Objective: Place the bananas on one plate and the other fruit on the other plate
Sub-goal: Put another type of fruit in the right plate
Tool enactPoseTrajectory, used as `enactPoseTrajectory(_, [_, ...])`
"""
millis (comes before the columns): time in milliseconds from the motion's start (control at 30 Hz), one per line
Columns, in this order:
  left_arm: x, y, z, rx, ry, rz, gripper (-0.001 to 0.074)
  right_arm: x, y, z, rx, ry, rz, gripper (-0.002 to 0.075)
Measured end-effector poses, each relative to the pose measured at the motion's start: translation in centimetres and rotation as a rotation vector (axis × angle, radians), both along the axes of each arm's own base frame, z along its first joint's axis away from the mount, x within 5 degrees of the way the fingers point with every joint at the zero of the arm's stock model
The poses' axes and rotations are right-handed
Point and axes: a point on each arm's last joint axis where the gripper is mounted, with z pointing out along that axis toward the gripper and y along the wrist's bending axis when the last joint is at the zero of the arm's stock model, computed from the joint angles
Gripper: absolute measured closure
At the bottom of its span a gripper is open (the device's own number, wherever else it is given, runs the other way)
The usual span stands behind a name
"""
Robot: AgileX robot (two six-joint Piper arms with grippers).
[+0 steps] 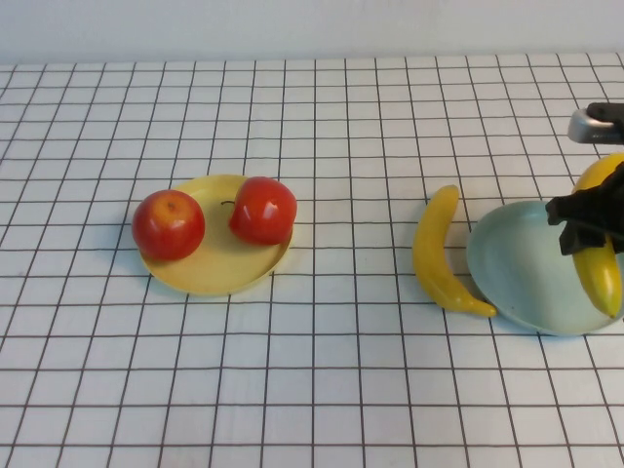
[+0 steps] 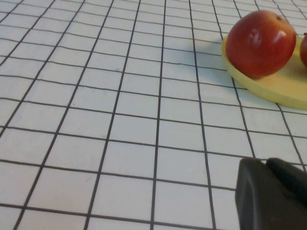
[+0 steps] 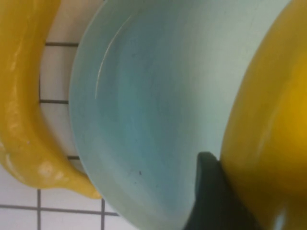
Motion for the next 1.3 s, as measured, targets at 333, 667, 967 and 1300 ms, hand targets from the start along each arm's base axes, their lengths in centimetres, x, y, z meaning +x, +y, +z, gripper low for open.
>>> enactPoseTrajectory(333, [0.0,0.0,0.0,0.000,0.000,0.000,0.0736,1.0,0.3,-2.9,0.012,0.061,0.027,0.0211])
enactPoseTrajectory(667, [0.0,0.0,0.0,0.000,0.000,0.000,0.0736,0.3,3.1,2.7,0.038,-0.044,0.109,0.0171])
enactPoseTrajectory(967, [0.0,0.0,0.0,0.000,0.000,0.000,0.0736,1.4,11.8,2.2,0.060,-0.030,0.281,0.0171])
enactPoseTrajectory(1300, [0.0,0.0,0.0,0.000,0.000,0.000,0.0736,3.1,14.3,-3.7,-0.014,0.143,0.332,0.0171])
